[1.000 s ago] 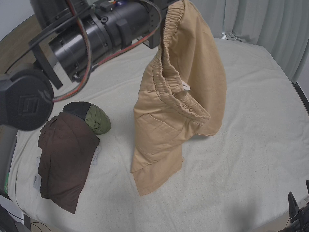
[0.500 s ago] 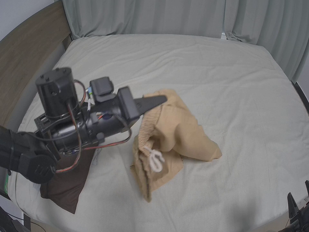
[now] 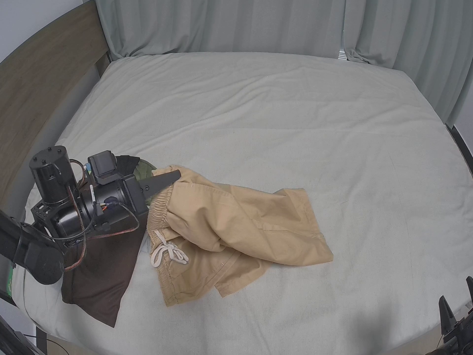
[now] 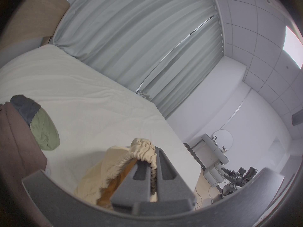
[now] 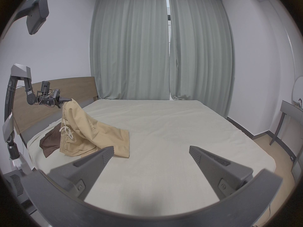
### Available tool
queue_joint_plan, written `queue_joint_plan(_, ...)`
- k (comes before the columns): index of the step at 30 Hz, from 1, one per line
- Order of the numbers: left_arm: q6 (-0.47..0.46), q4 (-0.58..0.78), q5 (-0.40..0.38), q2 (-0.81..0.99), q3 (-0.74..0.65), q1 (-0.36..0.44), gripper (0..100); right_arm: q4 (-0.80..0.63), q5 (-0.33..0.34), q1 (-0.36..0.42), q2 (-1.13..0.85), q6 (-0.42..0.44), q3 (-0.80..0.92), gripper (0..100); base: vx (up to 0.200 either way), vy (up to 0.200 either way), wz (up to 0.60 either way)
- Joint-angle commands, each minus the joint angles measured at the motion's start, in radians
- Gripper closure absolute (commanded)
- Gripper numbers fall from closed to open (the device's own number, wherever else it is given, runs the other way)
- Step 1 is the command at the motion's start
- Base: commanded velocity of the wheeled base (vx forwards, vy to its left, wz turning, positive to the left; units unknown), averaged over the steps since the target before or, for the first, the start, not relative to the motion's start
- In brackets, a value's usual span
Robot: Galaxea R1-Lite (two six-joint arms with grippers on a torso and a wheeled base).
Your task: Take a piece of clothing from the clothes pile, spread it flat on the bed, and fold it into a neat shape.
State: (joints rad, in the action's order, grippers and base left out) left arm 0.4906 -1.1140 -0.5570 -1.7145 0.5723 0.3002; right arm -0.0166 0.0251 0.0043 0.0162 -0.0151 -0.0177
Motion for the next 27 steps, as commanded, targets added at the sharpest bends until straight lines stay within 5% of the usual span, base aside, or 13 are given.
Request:
queue_joint_plan(1,0.002,-0.092,0.003,-0.091,-0.025,-0.009,100,0.000,0.003,-0.001,-0.013,-0.005,0.012,0,0.000,0.000,0.00)
queue_joint_plan(10,0.009,-0.233,0.009,-0.151,-0.032,0.000,100,0.026,0.007,-0.003,0.010,0.021,-0.139,0,0.000,0.000,0.00)
queue_joint_plan(12,0.009,-0.233,0.009,-0.143,-0.037,0.000,100,-0.003,0.022,0.020,0.177,0.047,-0.294,0,0.000,0.000,0.00)
queue_joint_plan(19,0.005,-0.231,0.005,-0.123,-0.057,-0.006,100,0.095,0.061,0.206,0.600,0.245,-0.364,0,0.000,0.000,0.00)
queue_joint_plan(22,0.003,-0.224,-0.001,-0.099,-0.066,-0.007,100,0.152,0.088,0.238,0.794,0.342,-0.415,0,0.000,0.000,0.00)
queue_joint_plan(27,-0.007,-0.222,-0.001,-0.089,-0.083,-0.009,100,0.214,0.170,0.234,1.041,0.351,-0.464,0,0.000,0.000,0.00)
